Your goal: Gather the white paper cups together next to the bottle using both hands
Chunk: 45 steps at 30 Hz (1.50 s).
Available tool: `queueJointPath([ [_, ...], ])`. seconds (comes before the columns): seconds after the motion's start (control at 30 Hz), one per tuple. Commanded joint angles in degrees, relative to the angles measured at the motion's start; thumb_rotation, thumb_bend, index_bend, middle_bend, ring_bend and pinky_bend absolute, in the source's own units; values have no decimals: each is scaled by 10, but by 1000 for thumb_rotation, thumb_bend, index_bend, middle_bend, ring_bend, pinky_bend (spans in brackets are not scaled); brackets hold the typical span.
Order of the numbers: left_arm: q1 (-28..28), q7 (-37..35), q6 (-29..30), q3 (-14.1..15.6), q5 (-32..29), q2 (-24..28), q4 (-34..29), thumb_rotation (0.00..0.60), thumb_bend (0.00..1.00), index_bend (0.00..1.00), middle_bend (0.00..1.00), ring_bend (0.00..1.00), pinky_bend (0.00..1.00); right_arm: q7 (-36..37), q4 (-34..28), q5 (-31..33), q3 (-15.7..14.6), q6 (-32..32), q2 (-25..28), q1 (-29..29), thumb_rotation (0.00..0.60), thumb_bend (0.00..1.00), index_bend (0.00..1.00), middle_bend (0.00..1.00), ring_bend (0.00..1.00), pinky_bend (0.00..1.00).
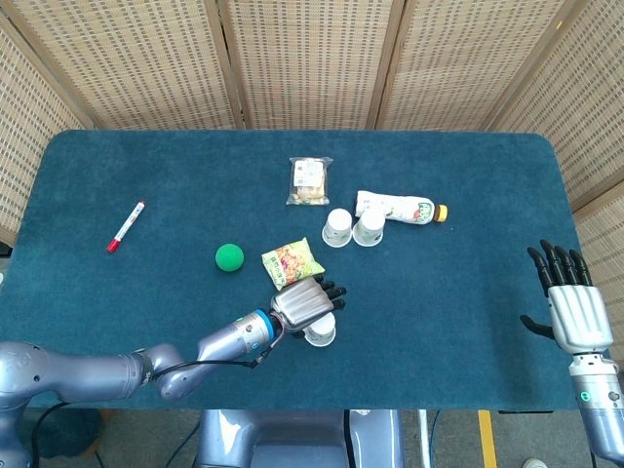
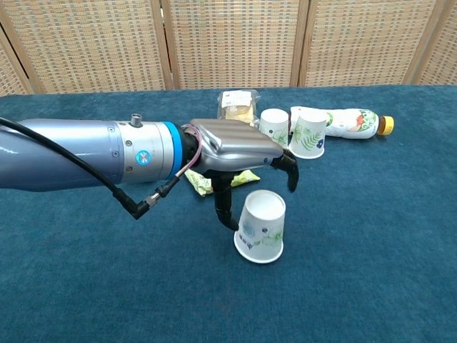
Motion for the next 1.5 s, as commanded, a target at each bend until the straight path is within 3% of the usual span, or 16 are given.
queueJointPath([
  [0.03,9,-6,29,-1,5,31,-35,600,0,0,0,0,20,0,-2,-2,0,0,0,-1,600,0,0,0,0,0],
  [0.33,102,-87,153,-5,38,172,-122,600,0,0,0,0,0,-3,-8,-16,-6,-4,2,-2,600,0,0,0,0,0],
  [0.5,174,-75,241,4,5,242,-154,600,0,0,0,0,0,1,-11,-28,-10,-11,2,4,600,0,0,0,0,0],
  [0.63,286,-75,384,28,-24,285,-191,600,0,0,0,0,0,-4,-26,-59,-14,-46,13,34,600,0,0,0,0,0],
  [0.77,344,-83,432,43,-56,304,-214,600,0,0,0,0,0,-4,-51,-81,-16,-79,26,61,600,0,2,0,0,0],
  [0.97,407,-125,467,61,-61,328,-211,600,0,0,0,0,0,-5,-115,-140,-18,-159,46,134,600,0,24,0,0,0],
  [1.23,433,-153,463,71,-17,341,-196,600,0,0,0,0,0,-12,-175,-148,9,-287,28,245,600,0,102,61,0,0],
  [1.5,439,-191,428,61,-8,355,-189,600,0,0,0,0,0,-131,-176,-33,41,-408,-71,335,600,0,127,92,0,6],
])
